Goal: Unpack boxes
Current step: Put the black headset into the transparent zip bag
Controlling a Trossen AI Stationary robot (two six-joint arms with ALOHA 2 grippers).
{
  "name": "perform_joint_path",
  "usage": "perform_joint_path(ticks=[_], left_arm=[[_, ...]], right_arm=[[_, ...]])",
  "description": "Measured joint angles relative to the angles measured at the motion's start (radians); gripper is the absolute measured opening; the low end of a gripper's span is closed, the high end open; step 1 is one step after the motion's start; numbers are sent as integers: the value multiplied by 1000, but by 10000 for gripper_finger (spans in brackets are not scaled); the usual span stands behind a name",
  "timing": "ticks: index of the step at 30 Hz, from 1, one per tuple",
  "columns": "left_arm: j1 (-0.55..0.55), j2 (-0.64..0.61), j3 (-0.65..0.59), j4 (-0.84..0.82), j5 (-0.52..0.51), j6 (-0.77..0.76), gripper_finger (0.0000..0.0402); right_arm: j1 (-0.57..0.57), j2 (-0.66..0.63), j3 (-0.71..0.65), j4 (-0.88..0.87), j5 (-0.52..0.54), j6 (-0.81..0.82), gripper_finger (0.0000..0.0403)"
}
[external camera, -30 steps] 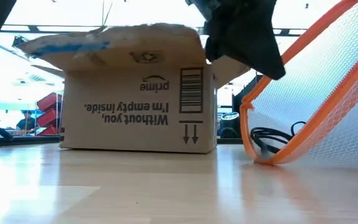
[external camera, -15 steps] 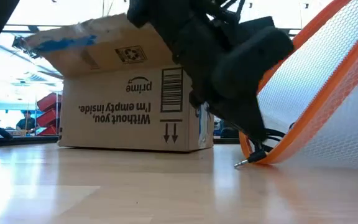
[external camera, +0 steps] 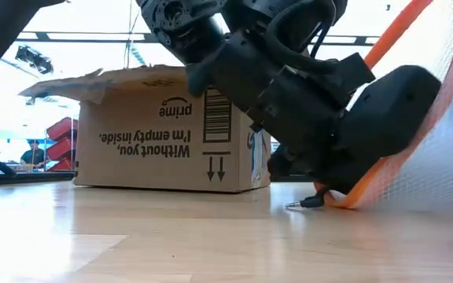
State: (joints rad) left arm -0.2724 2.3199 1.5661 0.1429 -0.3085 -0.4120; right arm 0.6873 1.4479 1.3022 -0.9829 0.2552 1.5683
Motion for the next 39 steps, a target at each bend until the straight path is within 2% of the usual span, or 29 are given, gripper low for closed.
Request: perform_joint_path(ticks=[3, 8, 23, 25, 28, 31, 36, 39], left_arm=[[4, -21, 0, -25, 8, -10, 1], [5, -109, 54, -246, -14, 83, 1], [33, -11, 67, -285, -7, 112, 1], [30, -8, 64, -213, 22, 113, 1], [17, -3, 66, -23, 146, 112, 2], [10, 36, 118, 121, 172, 57, 1], [10, 119, 205, 106, 166, 7, 1], [13, 102, 249, -27, 191, 20, 1]], right_arm=[[-4, 0, 0, -1, -6, -5, 0], [-4, 0, 0, -15, -26, -7, 0], [-5, 0, 0, -18, -40, -9, 0], [-9, 3, 0, -16, -47, -9, 0], [-22, 8, 0, -11, -64, -19, 0], [-39, 17, 0, 8, -85, -47, 0], [-73, 21, 0, 21, -109, -89, 0], [-78, 20, 0, 8, -114, -88, 0]])
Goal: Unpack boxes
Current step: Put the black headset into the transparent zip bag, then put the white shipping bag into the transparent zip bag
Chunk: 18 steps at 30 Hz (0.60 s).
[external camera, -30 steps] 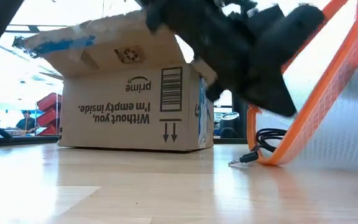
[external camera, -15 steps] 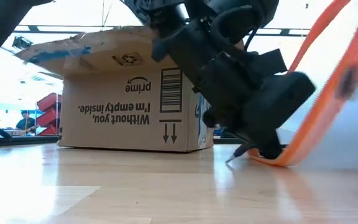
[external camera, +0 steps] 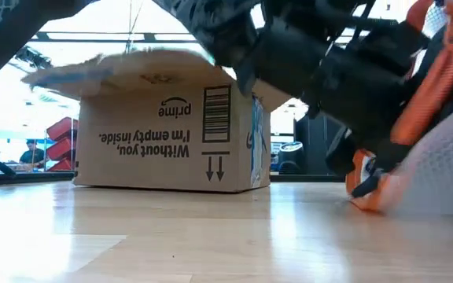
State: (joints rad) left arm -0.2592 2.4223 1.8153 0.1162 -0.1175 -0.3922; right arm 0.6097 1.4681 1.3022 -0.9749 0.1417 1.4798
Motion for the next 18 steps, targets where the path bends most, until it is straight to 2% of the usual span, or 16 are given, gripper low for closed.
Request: perform_joint_path(ticks=[14, 16, 18], left_arm=[[10, -260, 290, -1076, 34, 280, 4], [11, -295, 339, -1196, 5, 289, 3], [16, -341, 372, -1302, -74, 288, 1]], right_arm=[[25, -4, 0, -167, -48, 7, 0], [25, -5, 0, -166, -46, 8, 0], [20, -5, 0, -165, -42, 8, 0]])
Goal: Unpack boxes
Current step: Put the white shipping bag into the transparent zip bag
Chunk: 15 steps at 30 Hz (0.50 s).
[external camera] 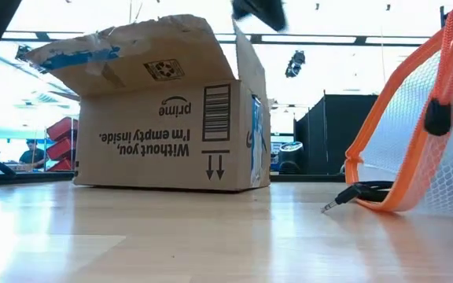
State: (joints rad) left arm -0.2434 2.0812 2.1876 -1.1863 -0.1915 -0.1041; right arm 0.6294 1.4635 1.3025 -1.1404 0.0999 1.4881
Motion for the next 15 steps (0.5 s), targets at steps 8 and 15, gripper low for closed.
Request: perform_joint_path(ticks=[8, 15], left_arm=[[97, -95, 5, -268, -146, 80, 30], [280, -95, -99, -302, -75, 170, 95]], right_arm=[[-28, 3, 0, 5, 1, 2, 0], [-85, 3, 0, -5, 10, -84, 0]])
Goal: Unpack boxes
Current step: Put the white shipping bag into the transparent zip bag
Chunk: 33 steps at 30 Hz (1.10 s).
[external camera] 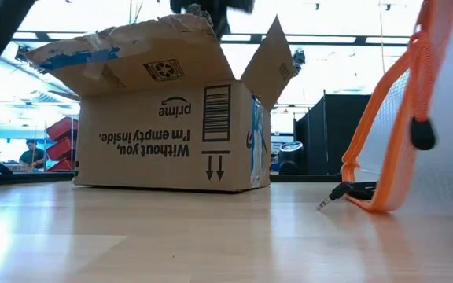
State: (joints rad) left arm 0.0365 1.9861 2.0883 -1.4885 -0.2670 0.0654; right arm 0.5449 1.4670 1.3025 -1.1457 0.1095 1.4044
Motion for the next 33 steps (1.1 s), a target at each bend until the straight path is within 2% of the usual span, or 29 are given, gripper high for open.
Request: perform_joint_path(ticks=[11, 15, 19, 26, 33], left_arm=[[311, 1, -254, 27, 189, -10, 195], [366, 1, -362, 109, 168, -262, 208], [388, 1, -448, 183, 166, -465, 219], [388, 0, -599, 354, 139, -646, 236], [346, -2, -684, 540, 110, -552, 212]], right_arm=[[-106, 0, 0, -28, 23, -204, 0], [-168, 0, 0, -29, 25, -324, 0], [-203, 0, 0, -44, 26, -397, 0], [-226, -11, 0, -150, 20, -391, 0], [-226, -11, 0, -151, 19, -351, 0]])
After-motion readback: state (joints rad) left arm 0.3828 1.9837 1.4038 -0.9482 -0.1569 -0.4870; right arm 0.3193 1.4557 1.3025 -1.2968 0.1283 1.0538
